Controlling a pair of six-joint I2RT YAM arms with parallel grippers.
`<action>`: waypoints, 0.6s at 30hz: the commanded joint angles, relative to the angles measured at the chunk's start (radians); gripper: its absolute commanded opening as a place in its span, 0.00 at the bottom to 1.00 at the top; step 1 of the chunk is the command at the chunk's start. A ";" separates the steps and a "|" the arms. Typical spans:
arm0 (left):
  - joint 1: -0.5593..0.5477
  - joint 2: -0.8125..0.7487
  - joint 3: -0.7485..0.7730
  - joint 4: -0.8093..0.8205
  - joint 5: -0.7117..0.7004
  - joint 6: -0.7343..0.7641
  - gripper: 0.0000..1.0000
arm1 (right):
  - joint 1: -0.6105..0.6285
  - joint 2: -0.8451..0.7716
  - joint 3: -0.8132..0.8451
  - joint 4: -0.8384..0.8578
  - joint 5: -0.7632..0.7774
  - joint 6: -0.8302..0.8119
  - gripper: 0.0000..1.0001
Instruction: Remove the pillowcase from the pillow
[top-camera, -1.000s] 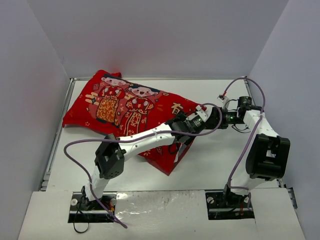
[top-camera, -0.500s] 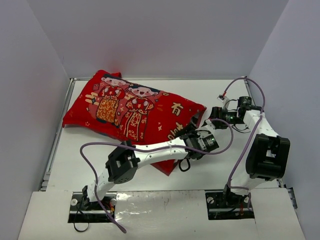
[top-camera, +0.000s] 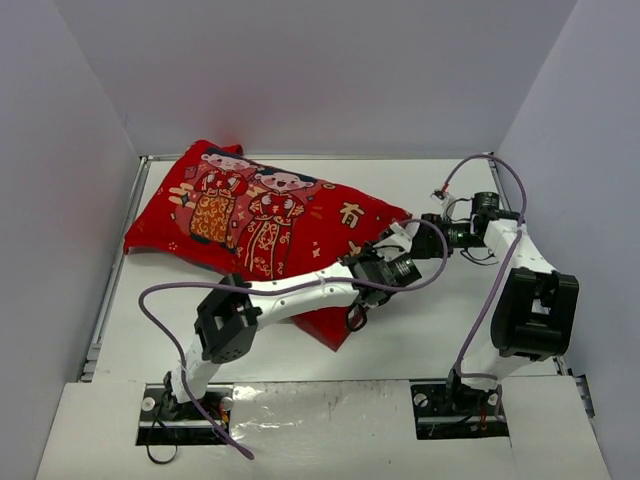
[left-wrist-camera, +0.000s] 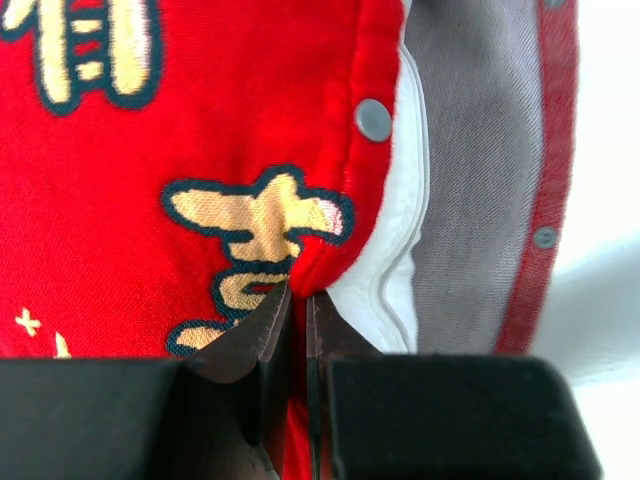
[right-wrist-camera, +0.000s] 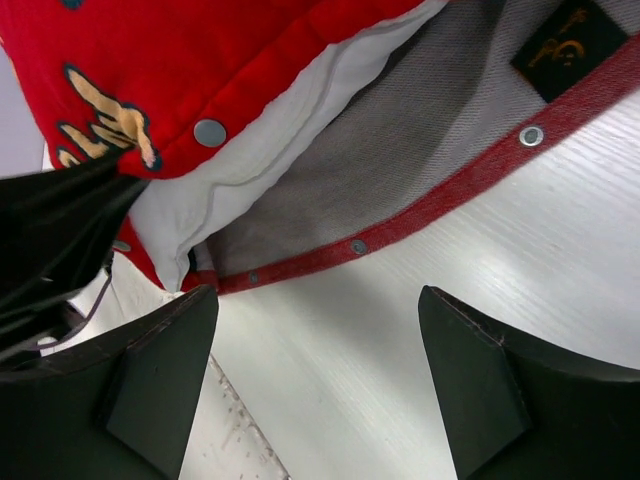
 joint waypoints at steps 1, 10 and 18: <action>0.061 -0.151 0.008 0.021 0.049 -0.049 0.02 | 0.064 -0.009 0.019 -0.016 0.014 0.040 0.77; 0.215 -0.324 -0.219 0.286 0.442 -0.217 0.02 | 0.129 0.106 0.070 0.081 -0.113 0.351 0.79; 0.254 -0.349 -0.272 0.408 0.592 -0.265 0.02 | 0.212 0.181 0.134 0.266 -0.108 0.568 0.82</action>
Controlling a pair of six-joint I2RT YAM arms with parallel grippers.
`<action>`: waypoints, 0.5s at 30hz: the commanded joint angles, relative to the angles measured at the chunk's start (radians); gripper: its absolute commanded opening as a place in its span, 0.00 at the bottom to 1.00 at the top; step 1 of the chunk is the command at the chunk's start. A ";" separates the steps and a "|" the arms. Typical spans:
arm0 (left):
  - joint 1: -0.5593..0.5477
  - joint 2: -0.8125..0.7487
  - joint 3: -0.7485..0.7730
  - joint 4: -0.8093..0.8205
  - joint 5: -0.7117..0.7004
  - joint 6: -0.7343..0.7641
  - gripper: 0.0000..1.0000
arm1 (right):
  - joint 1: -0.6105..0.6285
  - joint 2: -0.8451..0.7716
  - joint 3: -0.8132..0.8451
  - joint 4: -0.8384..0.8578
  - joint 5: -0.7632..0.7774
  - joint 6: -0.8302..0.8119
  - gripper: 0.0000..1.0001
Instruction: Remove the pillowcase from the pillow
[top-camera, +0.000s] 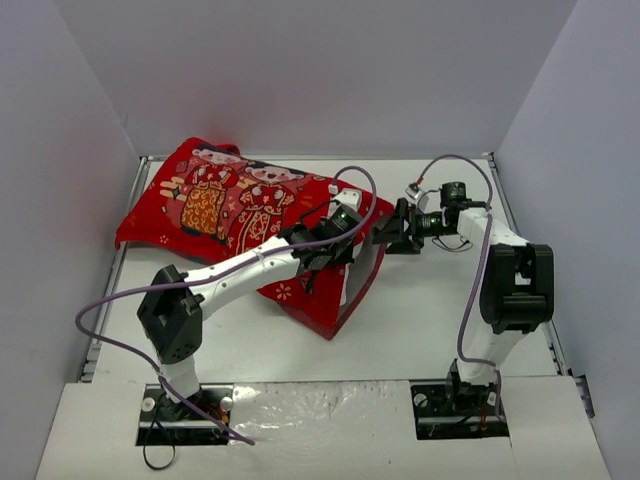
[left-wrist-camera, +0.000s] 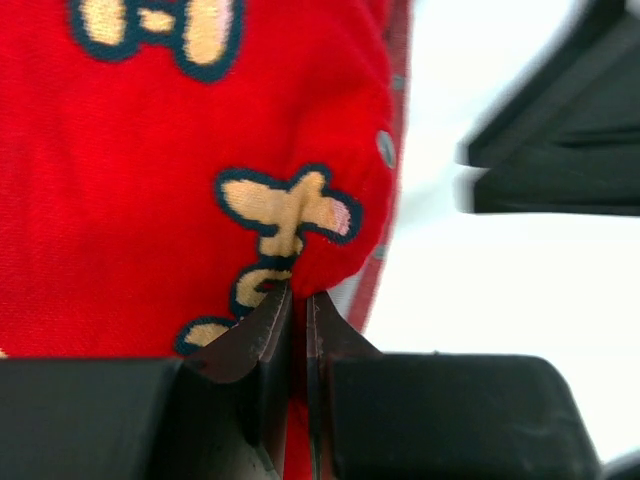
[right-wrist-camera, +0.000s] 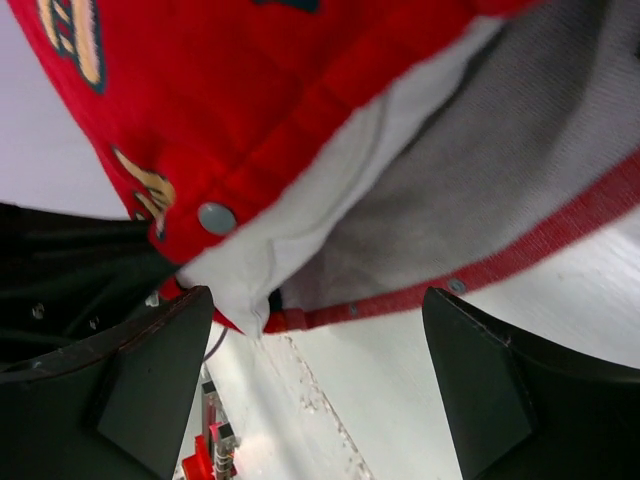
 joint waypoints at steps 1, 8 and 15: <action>0.012 -0.045 0.029 0.111 0.081 -0.054 0.02 | 0.062 0.007 0.048 0.120 0.000 0.143 0.82; 0.041 -0.029 0.079 0.052 0.087 -0.055 0.04 | 0.036 0.038 0.023 0.172 -0.065 0.109 0.82; 0.068 -0.055 0.055 0.050 0.089 -0.042 0.02 | -0.022 0.026 -0.021 0.168 -0.202 0.015 0.82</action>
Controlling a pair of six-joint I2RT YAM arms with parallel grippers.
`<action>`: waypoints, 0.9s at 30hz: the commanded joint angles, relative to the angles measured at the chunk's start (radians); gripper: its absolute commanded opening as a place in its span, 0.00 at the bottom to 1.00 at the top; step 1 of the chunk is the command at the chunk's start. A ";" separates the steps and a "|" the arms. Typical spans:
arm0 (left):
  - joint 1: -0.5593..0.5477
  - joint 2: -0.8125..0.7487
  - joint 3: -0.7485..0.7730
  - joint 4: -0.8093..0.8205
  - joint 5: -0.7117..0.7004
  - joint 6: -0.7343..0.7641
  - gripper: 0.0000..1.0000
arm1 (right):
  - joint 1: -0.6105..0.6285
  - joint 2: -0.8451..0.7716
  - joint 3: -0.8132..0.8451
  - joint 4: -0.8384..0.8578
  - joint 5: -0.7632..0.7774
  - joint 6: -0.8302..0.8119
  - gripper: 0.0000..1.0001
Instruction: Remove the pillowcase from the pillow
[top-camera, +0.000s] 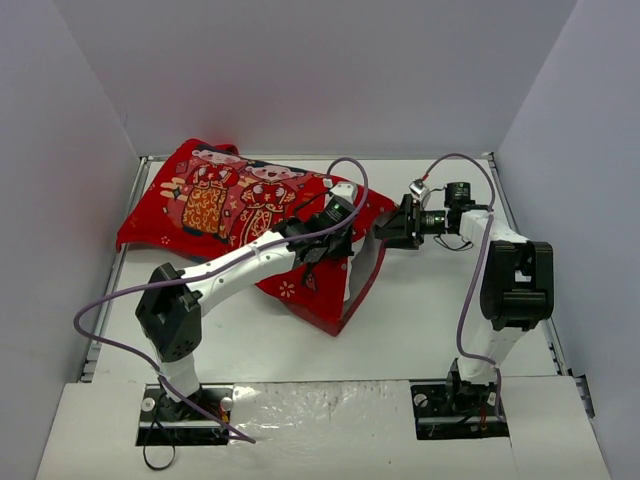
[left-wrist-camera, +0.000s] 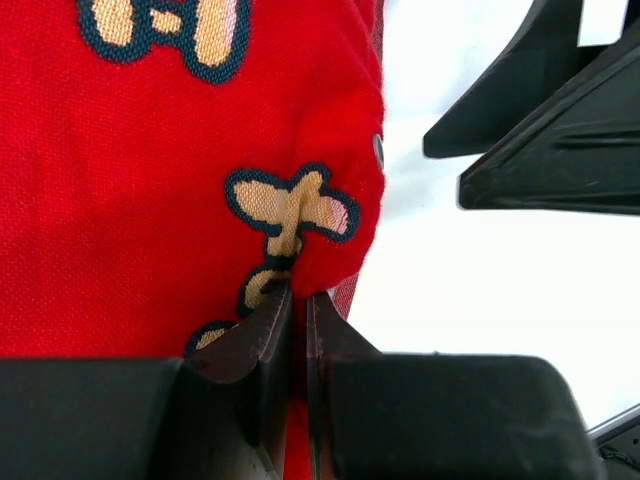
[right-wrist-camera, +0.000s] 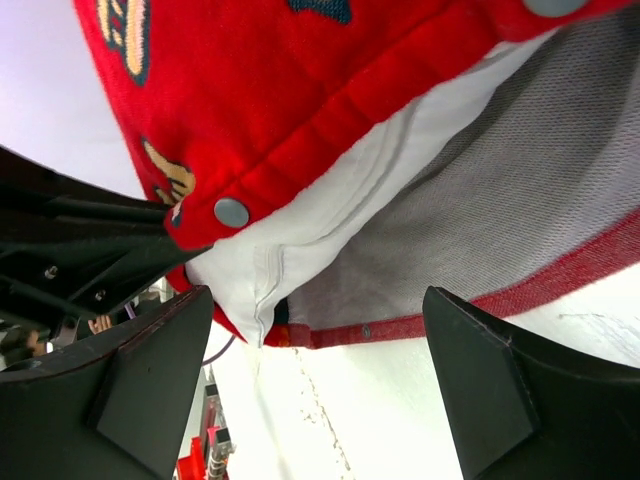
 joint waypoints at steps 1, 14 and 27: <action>0.023 -0.059 0.050 0.026 -0.004 -0.006 0.03 | -0.008 -0.008 -0.002 0.004 -0.092 -0.042 0.82; 0.038 -0.030 0.119 0.004 0.068 -0.003 0.20 | 0.085 0.024 0.029 0.002 0.070 0.017 0.79; 0.052 -0.028 0.136 -0.013 0.062 0.017 0.02 | 0.120 0.110 0.081 0.048 0.127 0.126 0.84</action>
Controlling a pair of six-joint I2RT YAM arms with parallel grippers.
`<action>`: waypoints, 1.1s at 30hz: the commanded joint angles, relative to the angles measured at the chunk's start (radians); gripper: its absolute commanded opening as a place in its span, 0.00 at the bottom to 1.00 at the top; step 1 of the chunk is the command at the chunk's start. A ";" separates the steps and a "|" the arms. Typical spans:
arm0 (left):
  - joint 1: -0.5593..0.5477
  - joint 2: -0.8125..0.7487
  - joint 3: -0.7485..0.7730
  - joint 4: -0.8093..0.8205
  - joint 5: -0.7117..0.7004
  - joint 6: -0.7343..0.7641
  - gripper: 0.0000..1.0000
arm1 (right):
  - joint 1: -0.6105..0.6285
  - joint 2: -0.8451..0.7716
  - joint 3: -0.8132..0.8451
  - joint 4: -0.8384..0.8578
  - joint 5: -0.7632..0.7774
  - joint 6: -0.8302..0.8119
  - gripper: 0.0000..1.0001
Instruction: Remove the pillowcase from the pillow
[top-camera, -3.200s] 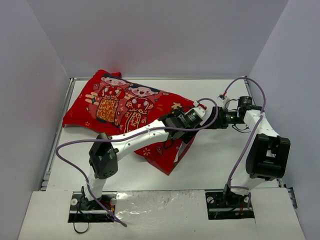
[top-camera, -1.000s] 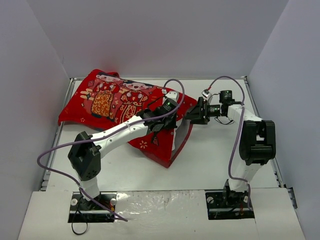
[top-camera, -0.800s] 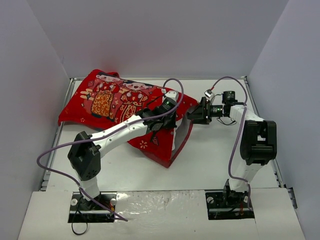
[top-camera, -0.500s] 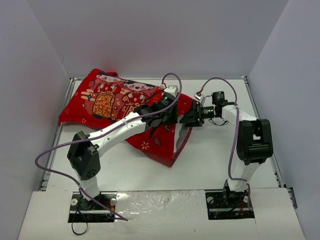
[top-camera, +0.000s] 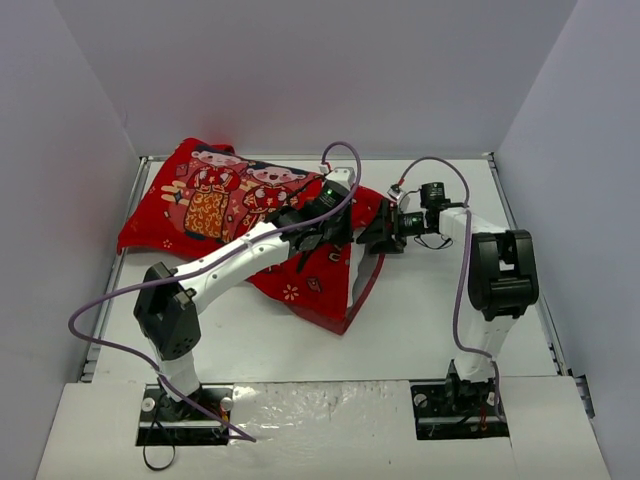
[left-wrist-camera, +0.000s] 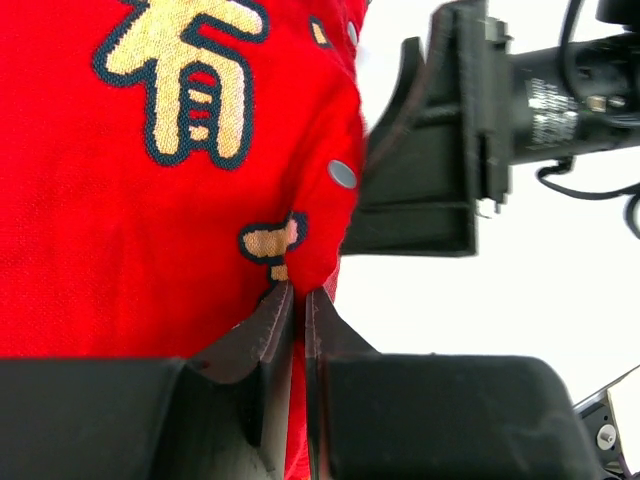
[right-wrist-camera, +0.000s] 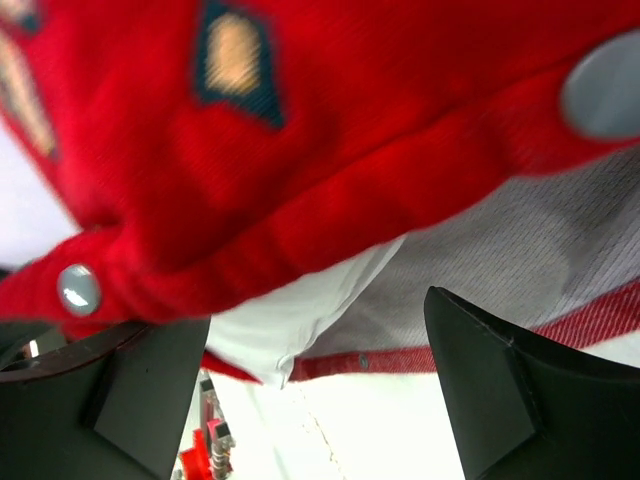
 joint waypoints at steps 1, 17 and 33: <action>0.011 -0.028 0.064 -0.010 -0.015 0.014 0.02 | 0.025 0.033 0.033 0.062 0.038 0.116 0.85; 0.028 -0.039 0.176 0.016 -0.030 -0.006 0.02 | 0.117 0.005 -0.332 1.462 0.236 1.091 0.82; 0.150 -0.019 0.149 -0.042 -0.277 -0.026 0.02 | -0.177 -0.270 -0.142 0.437 0.068 0.303 0.00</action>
